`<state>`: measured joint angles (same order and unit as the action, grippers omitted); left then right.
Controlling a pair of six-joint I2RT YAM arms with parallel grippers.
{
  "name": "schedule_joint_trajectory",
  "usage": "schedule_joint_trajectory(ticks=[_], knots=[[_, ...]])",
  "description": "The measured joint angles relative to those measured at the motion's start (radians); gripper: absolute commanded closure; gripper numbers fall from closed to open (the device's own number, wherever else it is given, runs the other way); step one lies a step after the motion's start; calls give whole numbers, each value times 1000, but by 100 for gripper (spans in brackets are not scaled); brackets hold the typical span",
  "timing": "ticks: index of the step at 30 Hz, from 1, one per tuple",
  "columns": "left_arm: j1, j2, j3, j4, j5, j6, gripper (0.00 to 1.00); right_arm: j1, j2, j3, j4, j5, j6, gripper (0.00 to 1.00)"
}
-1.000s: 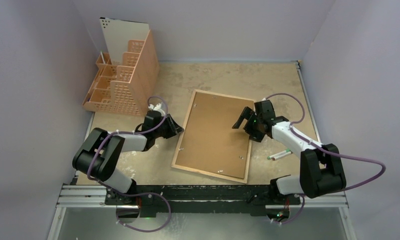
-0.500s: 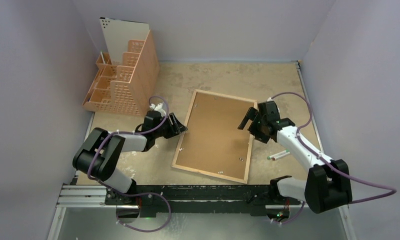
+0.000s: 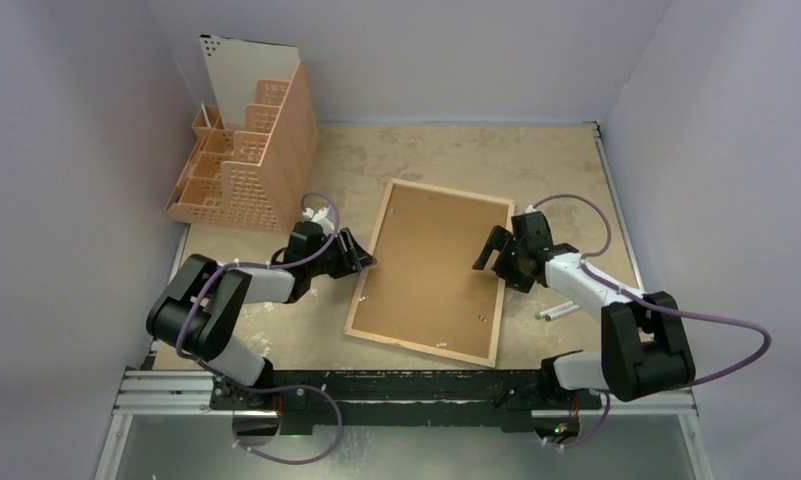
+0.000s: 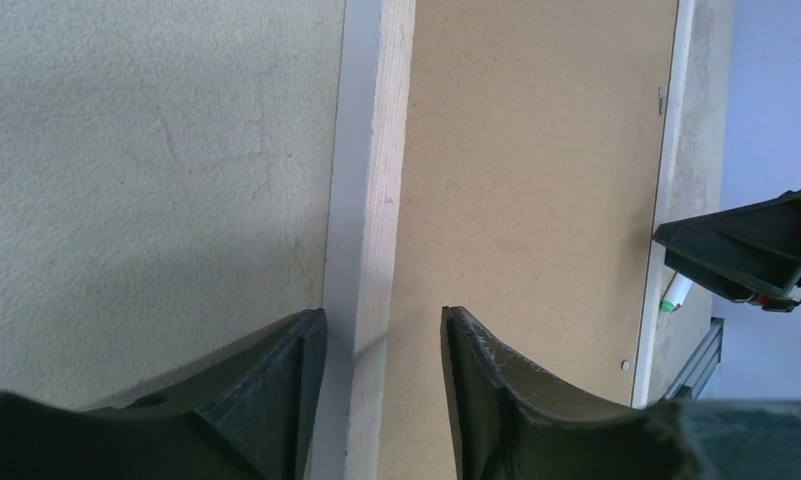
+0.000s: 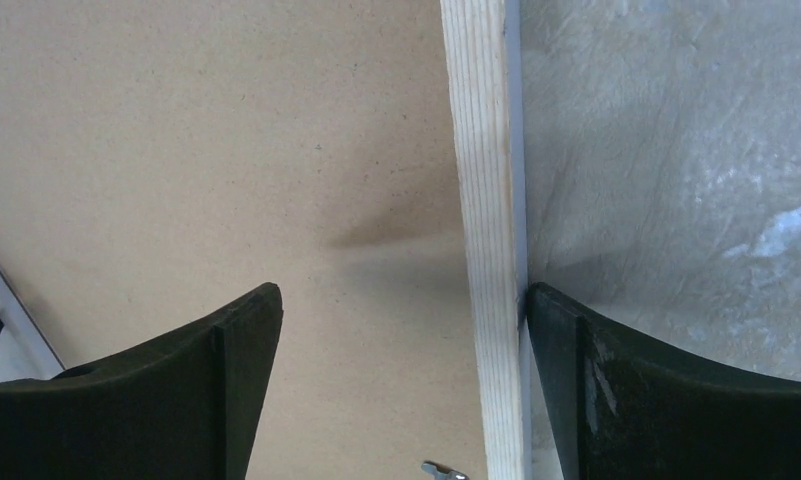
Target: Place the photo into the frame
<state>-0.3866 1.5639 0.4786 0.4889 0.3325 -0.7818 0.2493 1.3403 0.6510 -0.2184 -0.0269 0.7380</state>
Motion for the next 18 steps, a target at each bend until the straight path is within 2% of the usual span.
schedule_joint_trajectory(ticks=[8, 13, 18], knots=[[8, 8, 2, -16, -6, 1, 68, -17, 23, -6, 83, -44, -73, 16], [12, 5, 20, -63, -25, 12, 74, -23, 97, 38, 169, -45, -129, 16], [13, -12, 27, -105, -48, 15, 76, -22, 157, 97, 206, -11, -130, 10]])
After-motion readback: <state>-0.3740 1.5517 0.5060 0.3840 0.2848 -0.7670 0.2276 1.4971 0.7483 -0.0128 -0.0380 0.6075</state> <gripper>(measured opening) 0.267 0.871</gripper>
